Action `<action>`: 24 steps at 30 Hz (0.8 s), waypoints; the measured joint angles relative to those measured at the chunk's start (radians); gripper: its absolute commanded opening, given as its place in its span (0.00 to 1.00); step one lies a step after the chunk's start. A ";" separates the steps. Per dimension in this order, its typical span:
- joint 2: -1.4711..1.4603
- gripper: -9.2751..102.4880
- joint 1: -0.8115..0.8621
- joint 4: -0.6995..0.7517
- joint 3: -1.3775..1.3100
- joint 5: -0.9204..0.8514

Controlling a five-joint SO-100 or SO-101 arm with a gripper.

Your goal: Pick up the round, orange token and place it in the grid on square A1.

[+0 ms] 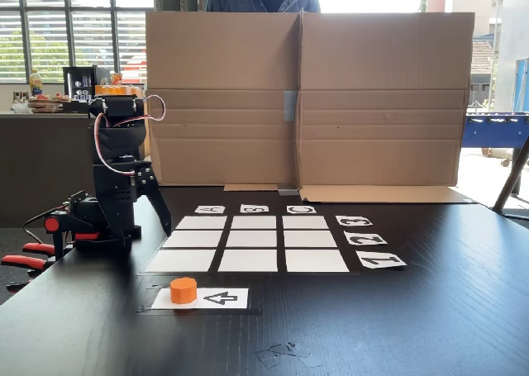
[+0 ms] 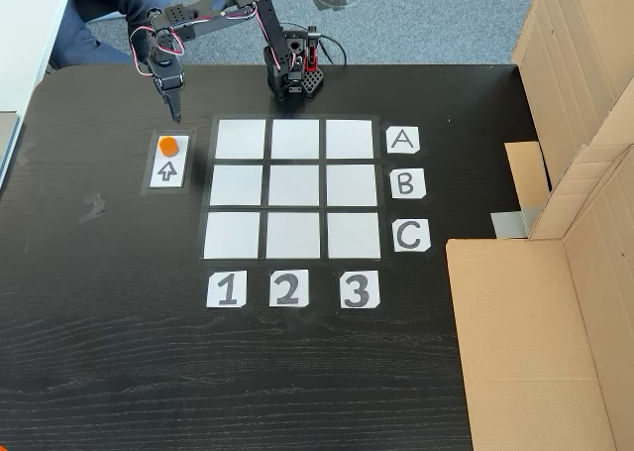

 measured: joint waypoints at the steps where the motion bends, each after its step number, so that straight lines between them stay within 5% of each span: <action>1: -0.014 0.35 -0.011 0.000 -0.011 0.002; 24: -0.296 0.35 -0.080 -0.003 -0.179 0.055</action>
